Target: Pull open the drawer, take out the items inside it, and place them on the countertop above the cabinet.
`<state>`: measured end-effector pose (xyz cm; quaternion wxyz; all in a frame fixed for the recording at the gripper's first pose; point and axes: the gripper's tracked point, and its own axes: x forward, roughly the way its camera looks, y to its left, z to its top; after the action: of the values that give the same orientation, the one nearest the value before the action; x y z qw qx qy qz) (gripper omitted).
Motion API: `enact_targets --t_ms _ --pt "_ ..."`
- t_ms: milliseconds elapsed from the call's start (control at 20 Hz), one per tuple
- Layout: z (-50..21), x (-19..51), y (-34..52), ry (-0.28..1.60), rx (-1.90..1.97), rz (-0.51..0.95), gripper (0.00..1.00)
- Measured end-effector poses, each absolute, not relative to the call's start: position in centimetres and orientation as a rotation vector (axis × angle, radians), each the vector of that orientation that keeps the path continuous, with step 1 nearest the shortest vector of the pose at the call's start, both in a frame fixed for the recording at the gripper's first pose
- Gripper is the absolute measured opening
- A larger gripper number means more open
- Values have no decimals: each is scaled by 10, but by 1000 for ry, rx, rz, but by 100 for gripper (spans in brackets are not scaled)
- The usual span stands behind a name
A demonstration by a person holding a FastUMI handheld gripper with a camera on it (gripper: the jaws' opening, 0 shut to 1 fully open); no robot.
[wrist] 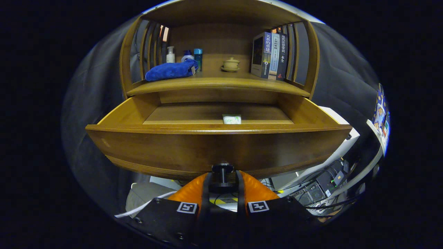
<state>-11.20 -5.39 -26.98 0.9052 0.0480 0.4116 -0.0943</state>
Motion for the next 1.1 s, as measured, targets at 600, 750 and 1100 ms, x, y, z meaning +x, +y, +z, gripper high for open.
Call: enact_targets --t_ms 600,750,1100 --pt "-270 -111 -53 843 98 -189 46" --pt "-262 -113 -51 817 129 -197 55" --pt "-242 -118 -47 759 109 -206 98"
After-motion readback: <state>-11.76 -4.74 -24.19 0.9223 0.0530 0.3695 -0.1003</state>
